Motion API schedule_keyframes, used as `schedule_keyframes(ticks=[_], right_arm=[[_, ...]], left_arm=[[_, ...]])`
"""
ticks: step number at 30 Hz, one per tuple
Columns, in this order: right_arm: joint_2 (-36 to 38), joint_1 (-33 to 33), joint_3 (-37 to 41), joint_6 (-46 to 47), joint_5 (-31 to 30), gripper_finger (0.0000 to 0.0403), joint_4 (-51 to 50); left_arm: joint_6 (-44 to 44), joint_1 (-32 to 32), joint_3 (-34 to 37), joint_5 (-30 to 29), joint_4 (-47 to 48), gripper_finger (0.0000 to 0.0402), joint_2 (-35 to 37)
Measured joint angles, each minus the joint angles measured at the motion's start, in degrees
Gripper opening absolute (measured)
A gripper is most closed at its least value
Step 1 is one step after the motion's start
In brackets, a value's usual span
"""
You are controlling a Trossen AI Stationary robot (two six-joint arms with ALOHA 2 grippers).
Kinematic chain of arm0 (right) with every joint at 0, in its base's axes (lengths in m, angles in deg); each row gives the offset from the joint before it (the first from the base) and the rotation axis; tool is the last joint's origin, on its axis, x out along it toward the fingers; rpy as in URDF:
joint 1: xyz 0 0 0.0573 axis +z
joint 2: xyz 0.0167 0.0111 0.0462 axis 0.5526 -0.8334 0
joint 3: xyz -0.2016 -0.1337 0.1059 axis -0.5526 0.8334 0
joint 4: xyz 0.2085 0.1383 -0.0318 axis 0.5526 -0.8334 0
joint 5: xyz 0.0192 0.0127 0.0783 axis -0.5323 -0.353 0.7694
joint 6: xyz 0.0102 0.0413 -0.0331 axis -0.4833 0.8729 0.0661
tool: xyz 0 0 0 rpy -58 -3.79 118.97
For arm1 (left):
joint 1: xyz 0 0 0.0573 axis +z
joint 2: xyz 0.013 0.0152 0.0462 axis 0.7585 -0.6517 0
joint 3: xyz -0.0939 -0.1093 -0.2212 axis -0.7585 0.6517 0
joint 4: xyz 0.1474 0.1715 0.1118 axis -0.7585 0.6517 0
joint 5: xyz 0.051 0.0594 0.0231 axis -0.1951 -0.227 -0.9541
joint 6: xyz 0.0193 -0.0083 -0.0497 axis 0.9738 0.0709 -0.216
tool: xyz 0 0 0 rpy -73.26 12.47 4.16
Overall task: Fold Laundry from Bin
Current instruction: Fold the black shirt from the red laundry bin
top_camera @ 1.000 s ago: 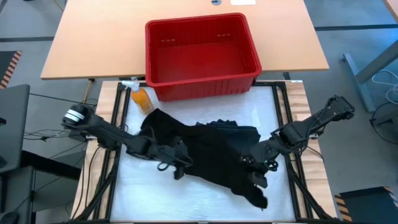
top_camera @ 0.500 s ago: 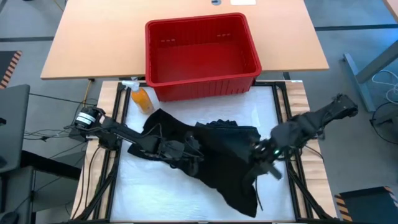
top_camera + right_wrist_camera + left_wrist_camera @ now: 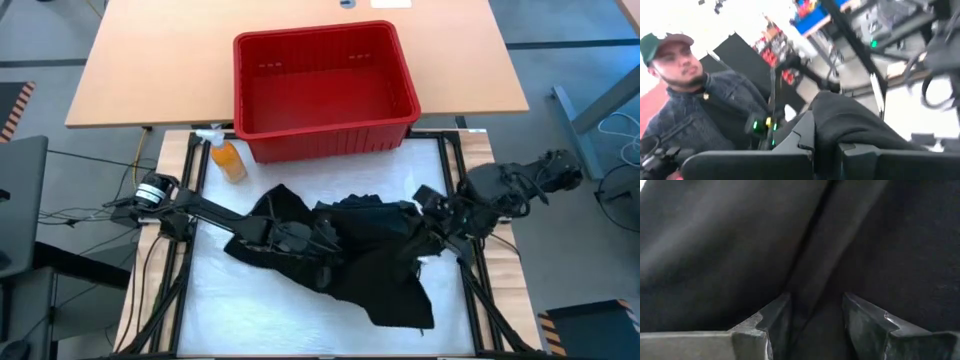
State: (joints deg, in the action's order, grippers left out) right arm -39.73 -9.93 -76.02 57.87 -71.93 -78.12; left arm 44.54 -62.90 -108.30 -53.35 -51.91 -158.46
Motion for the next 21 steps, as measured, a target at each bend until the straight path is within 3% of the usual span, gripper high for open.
schedule_keyframes(ticks=[7, 13, 17, 21], right_arm=[[-3.8, -4.3, 0.0, -0.3, 3.0, 0.0034, 3.4], [-7.3, -7.3, 0.0, -1.1, 7.0, 0.0037, 5.9], [-9.7, -9.8, 0.0, -1.1, 9.6, 0.0038, 9.7], [-11.8, -12.1, -0.1, -1.1, 12.2, 0.0039, 11.2]], left_arm=[[-2.0, 0.0, -2.3, 1.8, 4.2, 0.0167, -3.5], [-3.3, 0.3, -2.2, -0.2, 11.5, 0.0167, -3.5], [-2.9, 0.4, -2.1, -2.4, 25.1, 0.0167, 0.6], [0.4, -0.8, -2.1, -11.2, 43.0, 0.0167, 10.4]])
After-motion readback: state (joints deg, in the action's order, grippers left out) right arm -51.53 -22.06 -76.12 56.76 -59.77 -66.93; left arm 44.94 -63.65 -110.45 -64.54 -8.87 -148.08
